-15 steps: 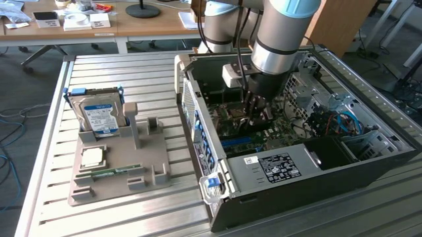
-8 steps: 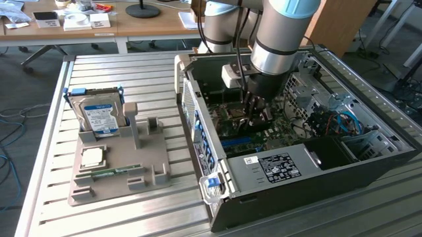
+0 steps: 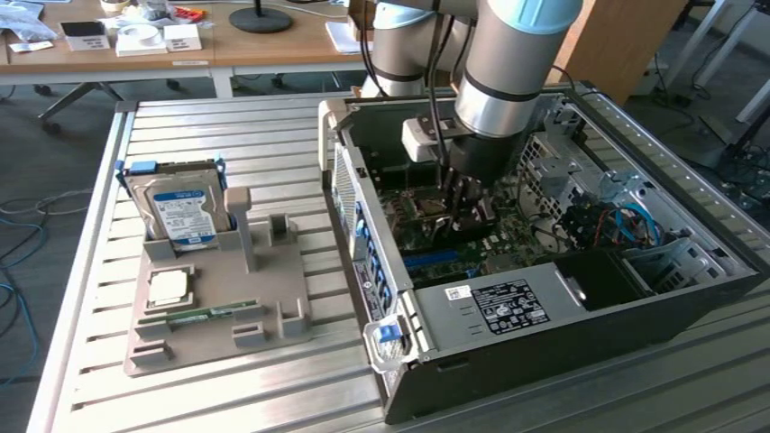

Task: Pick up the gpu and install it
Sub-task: 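Insert the gpu into the slot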

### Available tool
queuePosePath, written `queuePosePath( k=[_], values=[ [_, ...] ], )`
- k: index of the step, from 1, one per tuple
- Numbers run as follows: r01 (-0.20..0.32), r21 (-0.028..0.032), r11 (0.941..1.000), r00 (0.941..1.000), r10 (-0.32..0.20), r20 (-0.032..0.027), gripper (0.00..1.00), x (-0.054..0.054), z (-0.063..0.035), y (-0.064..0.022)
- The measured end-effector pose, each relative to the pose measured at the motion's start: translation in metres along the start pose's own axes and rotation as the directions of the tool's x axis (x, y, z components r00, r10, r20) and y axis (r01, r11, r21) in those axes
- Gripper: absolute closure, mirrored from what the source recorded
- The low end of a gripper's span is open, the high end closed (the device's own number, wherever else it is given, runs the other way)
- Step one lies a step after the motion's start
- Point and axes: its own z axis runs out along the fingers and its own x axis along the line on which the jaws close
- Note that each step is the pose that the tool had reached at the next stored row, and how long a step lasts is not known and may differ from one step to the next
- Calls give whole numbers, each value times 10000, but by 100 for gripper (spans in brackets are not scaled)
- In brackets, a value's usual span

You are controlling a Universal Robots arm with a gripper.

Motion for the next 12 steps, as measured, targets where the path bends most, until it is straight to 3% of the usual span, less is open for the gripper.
queuePosePath(
  k=[12],
  values=[
    [2, 0, 10000, 10000, -2, -1, 73, 1, 0, 58]
  ],
)
